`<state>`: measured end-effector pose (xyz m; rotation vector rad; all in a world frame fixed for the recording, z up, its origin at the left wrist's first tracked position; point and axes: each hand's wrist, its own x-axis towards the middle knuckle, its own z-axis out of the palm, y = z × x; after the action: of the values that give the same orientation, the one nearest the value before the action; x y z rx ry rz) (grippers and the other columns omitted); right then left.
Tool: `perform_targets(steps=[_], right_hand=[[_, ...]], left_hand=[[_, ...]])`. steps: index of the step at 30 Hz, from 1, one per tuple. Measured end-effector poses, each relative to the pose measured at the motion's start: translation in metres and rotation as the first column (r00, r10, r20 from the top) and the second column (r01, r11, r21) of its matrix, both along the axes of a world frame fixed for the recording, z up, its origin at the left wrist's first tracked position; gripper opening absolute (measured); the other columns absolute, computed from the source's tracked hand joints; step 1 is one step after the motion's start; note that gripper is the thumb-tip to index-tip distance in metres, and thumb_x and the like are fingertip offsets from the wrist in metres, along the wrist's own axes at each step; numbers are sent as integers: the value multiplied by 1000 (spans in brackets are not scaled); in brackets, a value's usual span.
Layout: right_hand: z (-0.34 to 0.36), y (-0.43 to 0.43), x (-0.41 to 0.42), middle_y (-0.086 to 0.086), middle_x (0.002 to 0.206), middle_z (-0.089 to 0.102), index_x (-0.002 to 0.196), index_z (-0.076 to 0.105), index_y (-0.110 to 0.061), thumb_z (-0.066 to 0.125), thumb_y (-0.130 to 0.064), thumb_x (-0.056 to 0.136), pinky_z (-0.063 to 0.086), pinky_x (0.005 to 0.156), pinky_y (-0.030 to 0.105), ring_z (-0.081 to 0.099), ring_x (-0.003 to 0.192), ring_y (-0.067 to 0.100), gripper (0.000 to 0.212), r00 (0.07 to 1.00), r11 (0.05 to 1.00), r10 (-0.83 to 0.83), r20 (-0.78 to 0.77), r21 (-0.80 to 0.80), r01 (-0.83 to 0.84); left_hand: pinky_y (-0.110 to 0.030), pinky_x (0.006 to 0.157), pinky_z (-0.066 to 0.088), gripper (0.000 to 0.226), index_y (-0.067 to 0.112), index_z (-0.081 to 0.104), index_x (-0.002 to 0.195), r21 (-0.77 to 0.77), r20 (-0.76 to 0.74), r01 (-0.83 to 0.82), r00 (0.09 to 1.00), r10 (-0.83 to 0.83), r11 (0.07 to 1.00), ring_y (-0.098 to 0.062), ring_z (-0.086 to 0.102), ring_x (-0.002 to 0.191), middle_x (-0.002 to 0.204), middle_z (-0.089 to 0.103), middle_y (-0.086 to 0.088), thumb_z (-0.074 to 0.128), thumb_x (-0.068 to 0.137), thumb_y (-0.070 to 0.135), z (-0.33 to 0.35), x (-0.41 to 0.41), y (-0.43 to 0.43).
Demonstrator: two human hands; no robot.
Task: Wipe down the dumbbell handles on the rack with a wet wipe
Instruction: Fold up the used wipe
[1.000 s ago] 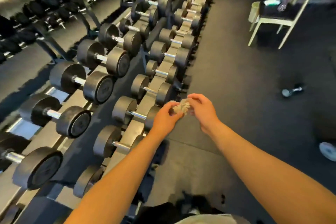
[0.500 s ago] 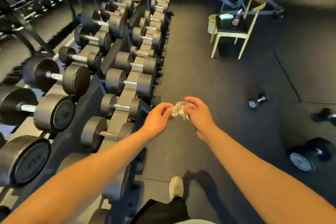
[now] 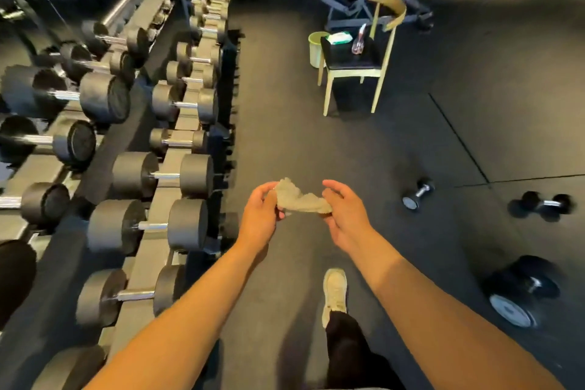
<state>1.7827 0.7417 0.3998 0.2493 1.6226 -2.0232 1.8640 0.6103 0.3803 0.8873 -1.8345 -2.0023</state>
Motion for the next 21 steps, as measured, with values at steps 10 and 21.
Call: perform_targets(steps=[10,21], right_hand=[[11,-73,-255,10,109,58,126,50,-8,57,4,93,51,85,32,60,95,18,35,996,996,82,-46,-15,-83],[-14,-183,-496,15,111,69,107,67,-9,55,-4,97,54,86,30,65,101,22,16,997,997,63,46,38,-65]], left_hand=[[-37,88,52,27,20,53,121,69,-15,-7,1000,8,998,-15,62,82,85,65,-4,66,97,23,6,-266,-43],[-26,89,53,9,19,73,96,-92,9,132,991,-132,987,-8,69,93,96,75,6,64,98,18,-12,-509,-142]])
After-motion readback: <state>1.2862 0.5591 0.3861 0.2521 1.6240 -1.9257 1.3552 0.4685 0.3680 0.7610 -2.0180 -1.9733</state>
